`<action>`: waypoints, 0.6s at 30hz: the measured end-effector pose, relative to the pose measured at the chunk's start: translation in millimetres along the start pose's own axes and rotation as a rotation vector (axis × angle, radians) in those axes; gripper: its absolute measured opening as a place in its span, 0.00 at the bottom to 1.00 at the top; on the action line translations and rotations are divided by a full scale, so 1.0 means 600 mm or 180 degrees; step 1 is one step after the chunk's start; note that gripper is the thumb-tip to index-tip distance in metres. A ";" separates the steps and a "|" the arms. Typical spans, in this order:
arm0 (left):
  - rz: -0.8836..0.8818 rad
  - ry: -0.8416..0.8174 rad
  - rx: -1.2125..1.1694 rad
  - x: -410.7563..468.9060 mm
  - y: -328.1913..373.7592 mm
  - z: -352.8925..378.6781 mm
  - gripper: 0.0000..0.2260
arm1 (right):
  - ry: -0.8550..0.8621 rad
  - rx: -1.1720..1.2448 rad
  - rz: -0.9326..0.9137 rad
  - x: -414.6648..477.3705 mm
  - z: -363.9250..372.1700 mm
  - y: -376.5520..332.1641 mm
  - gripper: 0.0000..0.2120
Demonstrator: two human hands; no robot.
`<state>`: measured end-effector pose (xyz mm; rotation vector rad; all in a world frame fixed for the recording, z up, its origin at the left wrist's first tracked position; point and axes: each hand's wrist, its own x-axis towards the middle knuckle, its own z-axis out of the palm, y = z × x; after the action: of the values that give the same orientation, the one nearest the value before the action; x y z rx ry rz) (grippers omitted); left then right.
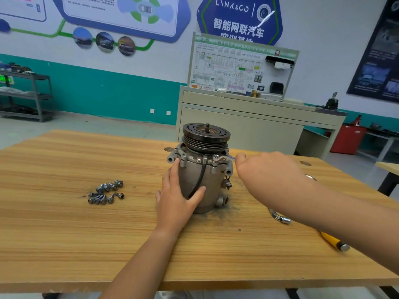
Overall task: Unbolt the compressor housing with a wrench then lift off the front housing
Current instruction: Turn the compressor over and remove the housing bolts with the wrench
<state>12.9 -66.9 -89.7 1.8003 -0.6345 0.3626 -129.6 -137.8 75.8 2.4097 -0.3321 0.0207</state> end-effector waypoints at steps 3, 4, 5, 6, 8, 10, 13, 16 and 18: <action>0.0020 0.0007 0.0024 0.000 0.000 0.001 0.40 | -0.0112 -0.0188 -0.0024 -0.002 -0.003 -0.015 0.23; 0.0024 0.0015 0.0030 0.000 0.001 0.002 0.40 | -0.0098 -0.0252 -0.0053 -0.001 0.000 -0.016 0.25; 0.0024 0.0023 0.0028 0.000 0.002 0.002 0.40 | -0.0066 -0.0311 -0.0097 0.001 0.001 -0.015 0.26; 0.0018 0.0026 0.0024 0.000 0.002 0.002 0.40 | -0.0050 -0.0353 -0.0147 0.003 0.003 -0.012 0.26; 0.0007 0.0035 0.0040 0.000 0.001 0.002 0.40 | -0.0070 -0.0348 -0.0186 0.003 0.002 -0.007 0.25; 0.0020 0.0042 0.0059 0.000 0.000 0.002 0.40 | -0.0092 -0.0286 -0.0138 0.001 0.001 -0.009 0.26; 0.0039 0.0063 0.0056 0.001 0.000 0.004 0.40 | -0.0293 -0.0174 -0.0014 -0.002 0.002 -0.026 0.26; 0.0050 0.0096 0.0059 0.001 0.000 0.004 0.40 | -0.0474 -0.0169 0.0072 0.001 0.001 -0.046 0.24; 0.0052 0.0101 0.0069 0.000 0.000 0.005 0.40 | -0.0572 -0.0230 0.0063 0.007 -0.008 -0.053 0.22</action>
<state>12.8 -69.7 -90.3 1.8073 -0.6256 0.4099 -117.3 -112.4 59.6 2.3417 -0.4314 -0.1967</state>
